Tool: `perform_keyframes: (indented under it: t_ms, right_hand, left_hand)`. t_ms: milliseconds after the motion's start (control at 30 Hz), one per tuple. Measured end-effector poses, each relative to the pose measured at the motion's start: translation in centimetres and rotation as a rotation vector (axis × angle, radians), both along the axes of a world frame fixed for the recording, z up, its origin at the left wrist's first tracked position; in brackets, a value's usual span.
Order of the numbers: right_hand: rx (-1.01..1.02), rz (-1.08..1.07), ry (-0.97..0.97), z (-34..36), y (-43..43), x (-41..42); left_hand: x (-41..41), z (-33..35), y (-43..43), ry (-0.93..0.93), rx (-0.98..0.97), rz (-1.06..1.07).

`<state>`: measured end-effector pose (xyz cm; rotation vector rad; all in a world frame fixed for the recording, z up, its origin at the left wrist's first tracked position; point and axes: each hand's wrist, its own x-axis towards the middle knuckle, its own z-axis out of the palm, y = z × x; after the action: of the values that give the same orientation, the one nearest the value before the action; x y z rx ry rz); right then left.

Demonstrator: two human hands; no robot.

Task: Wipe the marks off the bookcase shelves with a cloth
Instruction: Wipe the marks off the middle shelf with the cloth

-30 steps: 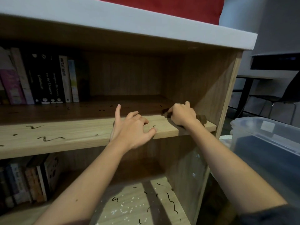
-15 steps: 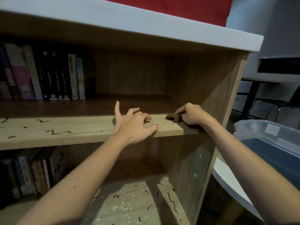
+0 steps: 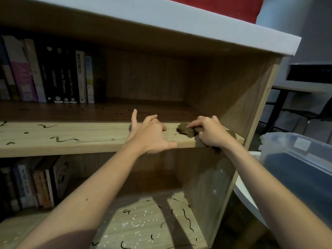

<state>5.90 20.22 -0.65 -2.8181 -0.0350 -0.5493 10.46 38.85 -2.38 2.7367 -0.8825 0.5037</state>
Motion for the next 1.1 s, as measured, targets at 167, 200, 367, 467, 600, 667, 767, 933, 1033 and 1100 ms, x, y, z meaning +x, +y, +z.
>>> perform_keyframes:
  t_ms: [167, 200, 367, 467, 600, 667, 767, 933, 1033, 1100]
  right_hand:
    - [0.025, 0.139, 0.058, 0.4, 1.6, -2.4]
    - [0.044, 0.127, 0.086, 0.9, 1.1, -1.5]
    - [-0.025, 0.043, 0.057, 0.7, 3.1, 0.7]
    - [-0.045, 0.153, 0.106, 1.2, 2.2, -1.5]
    - [-0.025, 0.017, 0.108, 2.0, 1.8, 0.1]
    - [-0.07, 0.004, 0.077, 1.3, 2.8, 0.3]
    - [-0.108, 0.101, 0.107, 1.0, 2.6, -1.6]
    - [-0.132, -0.065, 0.106, 1.4, 1.5, 0.6]
    - [-0.156, 0.001, 0.037, 0.7, 3.7, -0.4]
    - [-0.115, 0.091, 0.004, 0.3, 4.4, -3.3]
  left_hand:
    - [-0.2, 0.4, 0.3, 0.117, -0.179, -0.084]
    - [-0.3, 0.3, 0.4, 0.11, -0.22, -0.096]
    - [-0.7, 0.0, 0.4, -0.003, -0.288, -0.034]
    - [-0.7, 0.1, 0.4, 0.009, -0.27, -0.027]
    - [-0.8, 0.1, 0.4, 0.031, -0.296, -0.034]
    - [-0.9, 0.1, 0.4, 0.027, -0.299, -0.017]
    - [-0.7, 0.1, 0.5, 0.034, -0.318, -0.012]
    - [-0.7, 0.1, 0.5, 0.053, -0.349, -0.016]
    - [-0.6, 0.1, 0.4, 0.054, -0.359, -0.025]
    - [-0.6, 0.0, 0.4, 0.047, -0.368, -0.037]
